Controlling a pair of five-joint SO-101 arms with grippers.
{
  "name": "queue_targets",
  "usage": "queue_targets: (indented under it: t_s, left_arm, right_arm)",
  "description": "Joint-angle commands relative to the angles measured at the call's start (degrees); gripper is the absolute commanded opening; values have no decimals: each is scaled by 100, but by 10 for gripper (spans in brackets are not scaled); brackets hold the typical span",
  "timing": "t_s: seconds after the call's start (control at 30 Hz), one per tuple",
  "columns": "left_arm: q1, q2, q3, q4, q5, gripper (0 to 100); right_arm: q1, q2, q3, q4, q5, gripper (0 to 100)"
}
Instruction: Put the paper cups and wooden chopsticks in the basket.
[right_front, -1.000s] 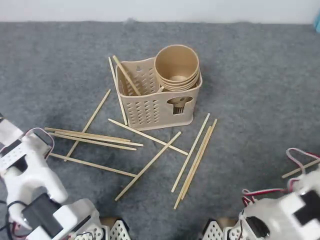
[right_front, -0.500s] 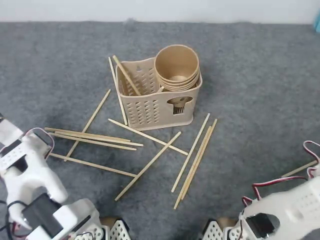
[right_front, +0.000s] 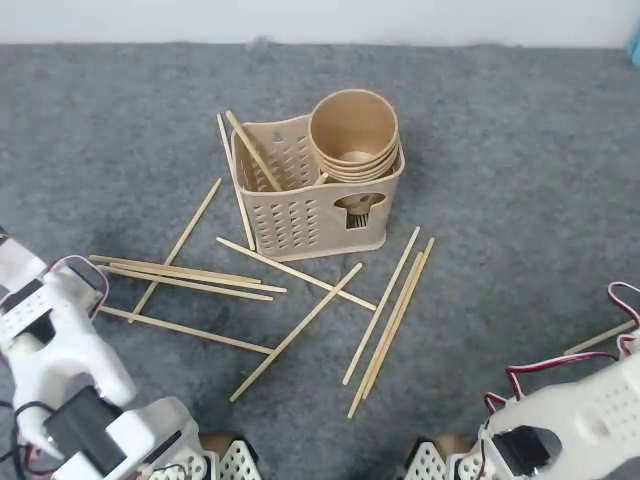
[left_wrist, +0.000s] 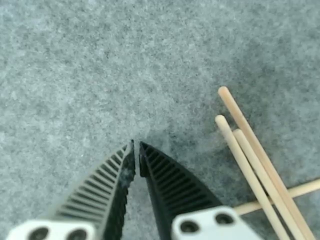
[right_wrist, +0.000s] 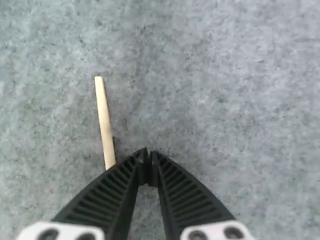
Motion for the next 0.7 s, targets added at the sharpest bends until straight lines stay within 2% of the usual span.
queue_targets:
  t_s: [0.0,0.3,0.67]
  left_arm:
    - [26,9,-215,-114,9,13]
    - [26,9,-215,-114,9,13]
    - [26,9,-215,-114,9,13]
  right_arm:
    - [-13,-453,-281,136,-26,6]
    - [-171,-1086,-1204,2527,-53,6]
    - [-453,330,-2892,3644,88,7]
